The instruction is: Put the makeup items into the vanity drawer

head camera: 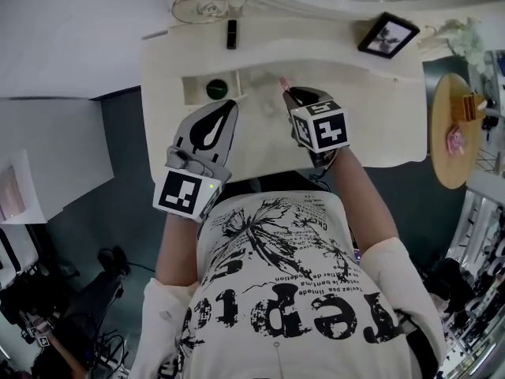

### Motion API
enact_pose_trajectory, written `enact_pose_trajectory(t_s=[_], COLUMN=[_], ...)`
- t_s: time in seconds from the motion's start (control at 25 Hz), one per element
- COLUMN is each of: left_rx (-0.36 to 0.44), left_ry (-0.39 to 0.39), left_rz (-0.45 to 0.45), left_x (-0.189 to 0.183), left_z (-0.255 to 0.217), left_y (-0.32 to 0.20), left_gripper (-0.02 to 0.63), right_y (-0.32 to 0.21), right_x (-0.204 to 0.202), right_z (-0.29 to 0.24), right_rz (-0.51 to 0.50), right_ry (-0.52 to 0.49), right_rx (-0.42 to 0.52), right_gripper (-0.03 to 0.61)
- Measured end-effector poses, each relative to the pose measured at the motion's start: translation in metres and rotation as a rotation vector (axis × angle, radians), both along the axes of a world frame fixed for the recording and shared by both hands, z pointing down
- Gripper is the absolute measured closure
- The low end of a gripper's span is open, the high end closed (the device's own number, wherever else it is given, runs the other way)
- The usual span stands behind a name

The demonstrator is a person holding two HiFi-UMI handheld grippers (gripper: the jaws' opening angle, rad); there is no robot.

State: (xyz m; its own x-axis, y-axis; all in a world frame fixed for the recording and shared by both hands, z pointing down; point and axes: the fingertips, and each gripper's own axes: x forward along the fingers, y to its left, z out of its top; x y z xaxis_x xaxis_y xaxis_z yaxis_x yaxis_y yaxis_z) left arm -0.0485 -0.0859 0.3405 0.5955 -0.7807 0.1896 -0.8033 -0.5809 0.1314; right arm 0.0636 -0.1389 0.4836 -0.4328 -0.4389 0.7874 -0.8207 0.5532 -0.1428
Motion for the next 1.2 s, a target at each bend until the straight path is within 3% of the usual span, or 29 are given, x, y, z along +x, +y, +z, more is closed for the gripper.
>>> enact_pose_trajectory(t_s=[0.28, 0.64, 0.88, 1.04, 1.08, 1.2], left_rx=[0.008, -0.017, -0.052, -0.063, -0.064, -0.062], left_ry=[-0.007, -0.01, -0.011, -0.004, -0.003, -0.001], left_rz=[-0.124, -0.299, -0.391, -0.417, -0.42, -0.419], left_x=[-0.055, -0.113, -0.135, -0.144, -0.145, -0.146], left_z=[-0.008, -0.002, 0.008, 0.014, 0.014, 0.014], left_y=[0.017, 0.033, 0.04, 0.043, 0.043, 0.041], left_gripper=[0.6, 0.6, 0.6, 0.6, 0.6, 0.6], right_y=[-0.004, -0.002, 0.0, 0.002, 0.002, 0.002], right_x=[-0.077, -0.163, -0.198, -0.208, -0.209, -0.212], right_z=[-0.026, -0.022, -0.009, -0.001, -0.001, -0.004], right_rz=[-0.164, -0.401, -0.526, -0.542, -0.54, -0.535], right_ry=[-0.044, -0.072, -0.052, -0.067, -0.079, -0.108], right_rx=[0.046, 0.031, 0.04, 0.013, 0.009, 0.01], right_gripper=[0.512, 0.512, 0.511, 0.51, 0.493, 0.331])
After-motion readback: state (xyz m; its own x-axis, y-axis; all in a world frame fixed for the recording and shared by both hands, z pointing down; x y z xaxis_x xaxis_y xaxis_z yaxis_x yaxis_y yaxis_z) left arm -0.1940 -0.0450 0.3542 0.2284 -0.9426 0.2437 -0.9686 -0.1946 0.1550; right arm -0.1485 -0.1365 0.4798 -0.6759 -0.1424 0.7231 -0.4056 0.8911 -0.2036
